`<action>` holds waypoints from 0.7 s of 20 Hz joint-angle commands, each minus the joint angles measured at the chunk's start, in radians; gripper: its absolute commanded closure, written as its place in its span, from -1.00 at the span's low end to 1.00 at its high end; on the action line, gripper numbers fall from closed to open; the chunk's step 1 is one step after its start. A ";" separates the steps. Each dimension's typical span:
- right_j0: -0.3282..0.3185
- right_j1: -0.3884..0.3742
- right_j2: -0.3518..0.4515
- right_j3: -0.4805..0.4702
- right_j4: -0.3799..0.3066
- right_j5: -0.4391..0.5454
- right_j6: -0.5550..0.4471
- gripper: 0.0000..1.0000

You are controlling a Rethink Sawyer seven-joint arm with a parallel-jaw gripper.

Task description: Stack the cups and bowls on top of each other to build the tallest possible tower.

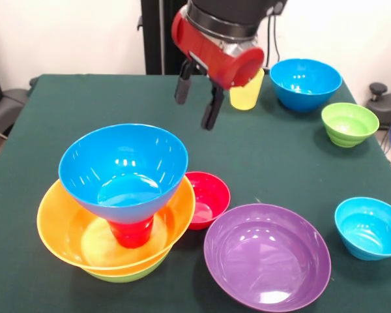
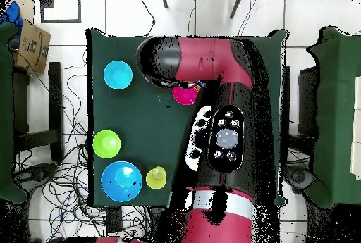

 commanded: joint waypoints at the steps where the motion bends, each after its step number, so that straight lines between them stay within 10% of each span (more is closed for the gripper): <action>1: 0.051 0.099 -0.056 -0.105 0.031 0.025 0.319 -1.00; 14: 0.123 0.150 -0.108 -0.180 0.158 0.091 0.443 -1.00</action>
